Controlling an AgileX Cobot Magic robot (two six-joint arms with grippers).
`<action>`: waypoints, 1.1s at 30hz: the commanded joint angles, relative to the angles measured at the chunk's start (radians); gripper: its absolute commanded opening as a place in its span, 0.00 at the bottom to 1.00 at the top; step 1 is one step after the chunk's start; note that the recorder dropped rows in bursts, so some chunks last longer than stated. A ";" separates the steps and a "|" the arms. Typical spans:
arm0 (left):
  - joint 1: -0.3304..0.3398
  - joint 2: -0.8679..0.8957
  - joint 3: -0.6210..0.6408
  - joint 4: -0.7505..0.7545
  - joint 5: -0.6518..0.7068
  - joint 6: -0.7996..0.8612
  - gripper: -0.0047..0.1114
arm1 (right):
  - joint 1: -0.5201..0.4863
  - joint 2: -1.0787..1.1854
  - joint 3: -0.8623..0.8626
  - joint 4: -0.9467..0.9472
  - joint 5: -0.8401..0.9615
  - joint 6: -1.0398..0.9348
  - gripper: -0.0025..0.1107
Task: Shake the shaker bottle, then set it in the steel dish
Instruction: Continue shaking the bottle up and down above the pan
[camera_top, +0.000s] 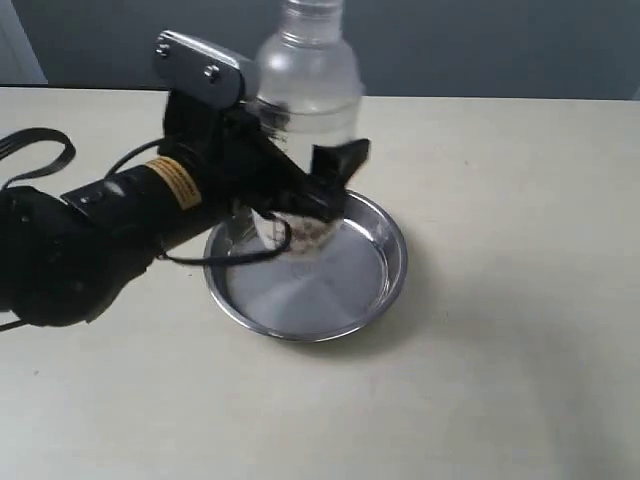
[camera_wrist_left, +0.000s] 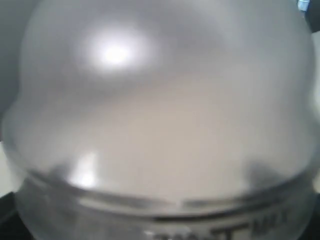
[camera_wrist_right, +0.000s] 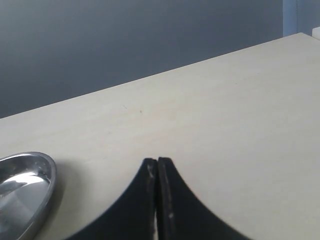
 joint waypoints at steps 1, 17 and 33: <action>0.042 0.001 -0.008 -0.382 -0.013 0.088 0.04 | 0.004 -0.004 0.002 -0.006 -0.011 -0.003 0.02; 0.003 0.016 0.012 -0.136 -0.094 0.096 0.04 | 0.004 -0.004 0.002 -0.006 -0.011 -0.003 0.02; 0.028 0.031 -0.015 -0.004 0.052 0.150 0.04 | 0.004 -0.004 0.002 -0.006 -0.011 -0.003 0.02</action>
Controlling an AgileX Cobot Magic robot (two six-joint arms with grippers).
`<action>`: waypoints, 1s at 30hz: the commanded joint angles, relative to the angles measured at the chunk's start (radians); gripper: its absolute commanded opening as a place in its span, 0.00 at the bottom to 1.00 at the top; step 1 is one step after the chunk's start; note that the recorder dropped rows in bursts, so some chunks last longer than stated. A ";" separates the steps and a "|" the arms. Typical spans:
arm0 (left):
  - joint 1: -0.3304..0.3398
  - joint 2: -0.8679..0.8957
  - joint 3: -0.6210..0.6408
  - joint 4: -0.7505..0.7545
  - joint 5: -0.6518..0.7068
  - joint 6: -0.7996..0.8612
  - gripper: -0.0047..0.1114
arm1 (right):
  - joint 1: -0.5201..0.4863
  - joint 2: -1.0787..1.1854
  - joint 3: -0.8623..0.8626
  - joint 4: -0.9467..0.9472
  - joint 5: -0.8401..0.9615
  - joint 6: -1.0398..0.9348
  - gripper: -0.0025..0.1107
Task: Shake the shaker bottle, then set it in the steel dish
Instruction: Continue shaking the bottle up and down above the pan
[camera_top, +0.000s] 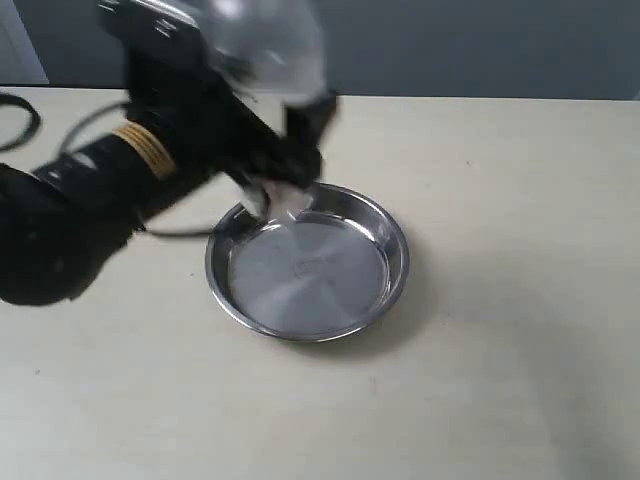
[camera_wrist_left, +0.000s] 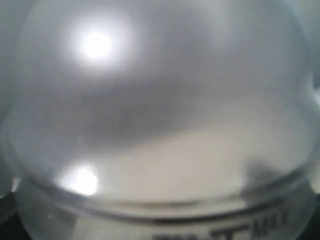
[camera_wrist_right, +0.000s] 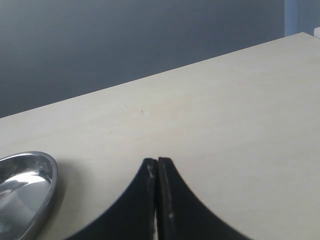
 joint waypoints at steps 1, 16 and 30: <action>0.001 0.077 -0.003 -0.360 0.049 0.136 0.04 | 0.004 -0.004 0.002 -0.006 -0.011 -0.003 0.02; -0.046 0.066 0.001 -0.104 -0.130 -0.039 0.04 | 0.004 -0.004 0.002 -0.006 -0.011 -0.003 0.02; -0.046 0.066 0.001 -0.097 -0.136 -0.026 0.04 | 0.004 -0.004 0.002 -0.006 -0.011 -0.003 0.02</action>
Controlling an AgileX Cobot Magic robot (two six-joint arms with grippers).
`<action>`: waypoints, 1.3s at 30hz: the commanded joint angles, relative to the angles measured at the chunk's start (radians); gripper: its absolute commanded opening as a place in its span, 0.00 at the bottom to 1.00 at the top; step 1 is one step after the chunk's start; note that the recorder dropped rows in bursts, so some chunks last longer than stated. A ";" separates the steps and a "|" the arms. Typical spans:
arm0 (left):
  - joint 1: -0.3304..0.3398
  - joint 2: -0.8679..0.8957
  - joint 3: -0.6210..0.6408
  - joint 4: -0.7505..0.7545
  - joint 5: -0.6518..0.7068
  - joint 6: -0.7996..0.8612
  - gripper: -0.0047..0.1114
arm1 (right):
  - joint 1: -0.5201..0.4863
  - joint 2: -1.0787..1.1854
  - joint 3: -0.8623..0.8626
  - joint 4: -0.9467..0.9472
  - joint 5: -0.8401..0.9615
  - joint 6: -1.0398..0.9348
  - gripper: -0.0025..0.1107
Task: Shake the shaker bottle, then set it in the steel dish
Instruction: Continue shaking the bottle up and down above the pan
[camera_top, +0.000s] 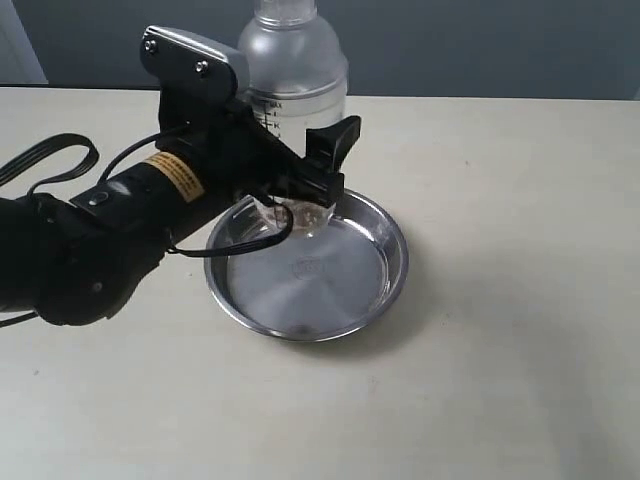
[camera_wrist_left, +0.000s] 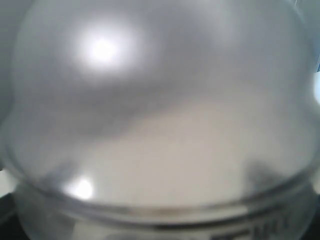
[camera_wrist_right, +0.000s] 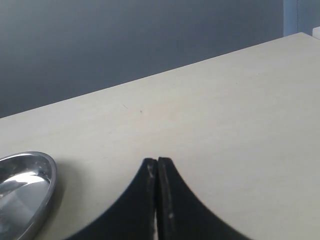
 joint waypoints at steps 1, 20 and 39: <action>-0.001 -0.014 -0.005 -0.006 -0.035 0.001 0.04 | 0.004 -0.004 0.002 -0.006 -0.011 -0.003 0.02; 0.048 -0.113 -0.093 0.089 0.111 -0.018 0.04 | 0.004 -0.004 0.002 -0.006 -0.011 -0.003 0.02; 0.037 0.064 -0.055 -0.054 0.215 -0.009 0.04 | 0.004 -0.004 0.002 -0.006 -0.011 -0.003 0.02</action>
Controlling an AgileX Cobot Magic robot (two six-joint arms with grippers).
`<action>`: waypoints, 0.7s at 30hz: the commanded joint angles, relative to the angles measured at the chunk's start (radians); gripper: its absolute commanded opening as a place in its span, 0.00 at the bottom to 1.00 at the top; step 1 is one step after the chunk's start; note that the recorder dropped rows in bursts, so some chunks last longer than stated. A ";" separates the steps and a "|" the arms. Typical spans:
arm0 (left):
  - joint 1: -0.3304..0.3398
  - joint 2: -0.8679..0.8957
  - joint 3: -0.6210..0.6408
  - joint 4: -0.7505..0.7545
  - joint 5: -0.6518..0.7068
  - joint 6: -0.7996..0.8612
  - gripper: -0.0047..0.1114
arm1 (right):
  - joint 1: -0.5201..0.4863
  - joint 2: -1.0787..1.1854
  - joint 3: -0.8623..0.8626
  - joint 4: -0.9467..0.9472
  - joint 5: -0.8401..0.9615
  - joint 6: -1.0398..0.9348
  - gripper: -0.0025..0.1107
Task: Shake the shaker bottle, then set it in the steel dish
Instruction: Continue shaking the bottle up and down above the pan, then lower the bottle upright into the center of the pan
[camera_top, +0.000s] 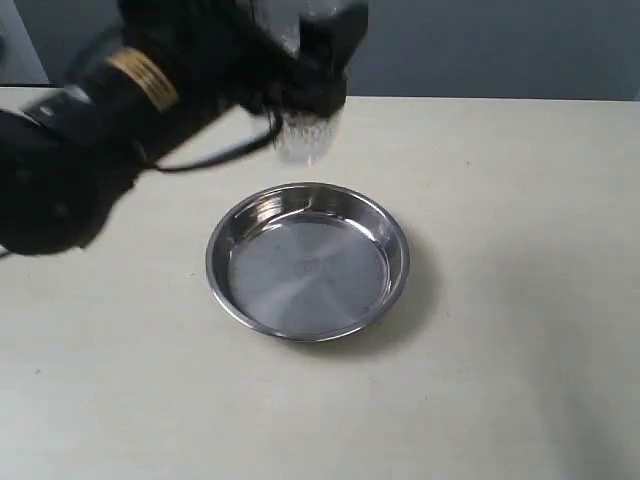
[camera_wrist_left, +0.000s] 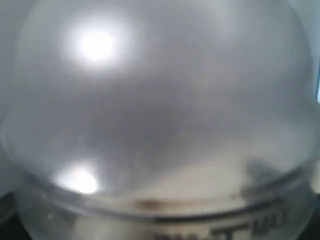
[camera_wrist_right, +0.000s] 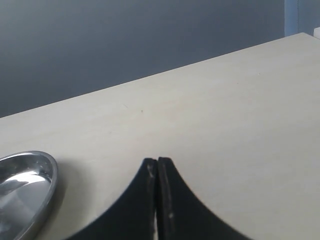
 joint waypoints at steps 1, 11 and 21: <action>0.001 0.164 0.074 -0.060 0.032 -0.069 0.04 | 0.004 -0.004 0.002 -0.006 -0.011 -0.003 0.02; -0.001 0.143 0.076 -0.053 -0.102 -0.069 0.04 | 0.002 -0.004 0.002 -0.008 -0.011 -0.003 0.02; 0.001 0.143 0.076 -0.044 -0.067 -0.077 0.04 | 0.002 -0.004 0.002 -0.006 -0.011 -0.003 0.02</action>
